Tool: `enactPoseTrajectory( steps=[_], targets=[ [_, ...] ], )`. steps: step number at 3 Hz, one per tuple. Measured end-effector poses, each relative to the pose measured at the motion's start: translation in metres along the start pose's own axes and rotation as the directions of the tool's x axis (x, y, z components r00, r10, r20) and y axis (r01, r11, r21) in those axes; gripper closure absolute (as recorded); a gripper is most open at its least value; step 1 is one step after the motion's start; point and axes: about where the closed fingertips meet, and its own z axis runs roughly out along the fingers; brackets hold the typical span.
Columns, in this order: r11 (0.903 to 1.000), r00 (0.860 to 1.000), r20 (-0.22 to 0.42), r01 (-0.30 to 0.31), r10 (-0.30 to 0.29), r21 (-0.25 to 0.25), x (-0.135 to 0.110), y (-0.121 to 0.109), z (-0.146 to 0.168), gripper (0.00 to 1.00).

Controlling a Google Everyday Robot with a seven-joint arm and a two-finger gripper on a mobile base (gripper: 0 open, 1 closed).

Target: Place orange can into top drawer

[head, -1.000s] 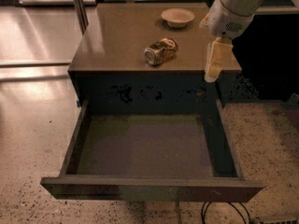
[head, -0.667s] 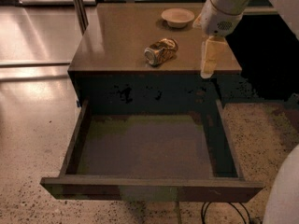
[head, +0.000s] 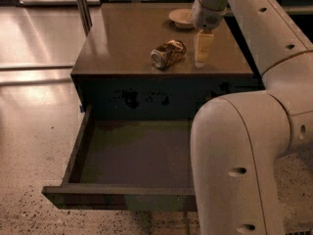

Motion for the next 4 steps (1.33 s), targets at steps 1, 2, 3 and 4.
enactPoseTrajectory(
  steps=[1,2,3,4],
  targets=[
    [0.9993,1.0,0.008,-0.002,0.002,0.037,-0.001,-0.012,-0.001,0.0],
    [0.9982,1.0,0.013,-0.007,0.006,0.059,0.0,-0.02,0.004,0.0],
    [0.9975,0.999,0.029,0.021,-0.023,0.067,-0.01,-0.03,0.02,0.0],
    [0.997,0.997,0.054,0.052,-0.055,0.057,-0.022,-0.035,0.037,0.0]
  ],
)
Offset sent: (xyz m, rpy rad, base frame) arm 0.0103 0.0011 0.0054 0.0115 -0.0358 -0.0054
